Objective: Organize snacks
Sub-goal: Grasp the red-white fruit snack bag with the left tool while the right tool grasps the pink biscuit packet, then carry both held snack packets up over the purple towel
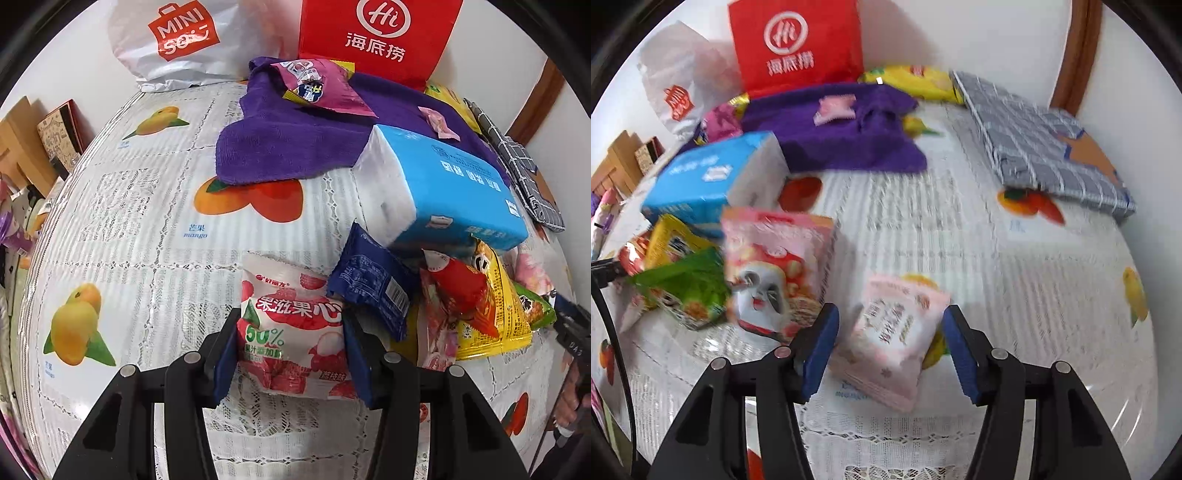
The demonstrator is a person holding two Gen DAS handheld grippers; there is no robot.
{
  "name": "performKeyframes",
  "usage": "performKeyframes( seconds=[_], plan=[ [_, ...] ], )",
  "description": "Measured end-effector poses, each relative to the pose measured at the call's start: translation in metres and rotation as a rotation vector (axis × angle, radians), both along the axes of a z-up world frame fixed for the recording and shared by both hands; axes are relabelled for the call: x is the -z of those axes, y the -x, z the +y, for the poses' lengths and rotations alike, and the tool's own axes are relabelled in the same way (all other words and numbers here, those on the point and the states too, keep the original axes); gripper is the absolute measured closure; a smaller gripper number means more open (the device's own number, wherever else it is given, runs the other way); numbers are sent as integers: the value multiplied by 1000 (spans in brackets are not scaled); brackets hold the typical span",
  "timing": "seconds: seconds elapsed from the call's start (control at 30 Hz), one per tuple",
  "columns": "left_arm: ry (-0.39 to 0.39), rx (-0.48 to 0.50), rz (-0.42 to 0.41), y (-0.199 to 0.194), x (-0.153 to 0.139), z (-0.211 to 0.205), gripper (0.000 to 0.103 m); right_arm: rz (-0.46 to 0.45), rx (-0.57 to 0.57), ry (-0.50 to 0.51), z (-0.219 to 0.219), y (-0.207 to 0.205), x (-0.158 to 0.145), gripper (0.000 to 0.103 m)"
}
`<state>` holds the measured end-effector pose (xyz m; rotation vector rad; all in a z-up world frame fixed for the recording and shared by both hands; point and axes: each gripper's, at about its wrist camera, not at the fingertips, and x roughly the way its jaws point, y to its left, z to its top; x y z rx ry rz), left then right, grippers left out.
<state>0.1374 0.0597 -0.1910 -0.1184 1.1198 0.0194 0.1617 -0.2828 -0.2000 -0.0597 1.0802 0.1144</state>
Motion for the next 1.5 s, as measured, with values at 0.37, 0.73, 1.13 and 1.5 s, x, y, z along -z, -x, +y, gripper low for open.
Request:
performKeyframes(
  seconds=[0.37, 0.73, 1.13, 1.5],
  plan=[
    [44, -10, -42, 8, -12, 17, 54, -68, 30, -12, 1, 6, -19, 66],
    [66, -9, -122, 23, -43, 24, 54, -180, 8, -61, 24, 12, -73, 66],
    [66, 65, -237, 5, -100, 1, 54, -260, -34, -137, 66, -19, -119, 66],
    [59, 125, -326, -53, -144, -19, 54, -300, 22, -165, 76, -79, -146, 66]
  ],
)
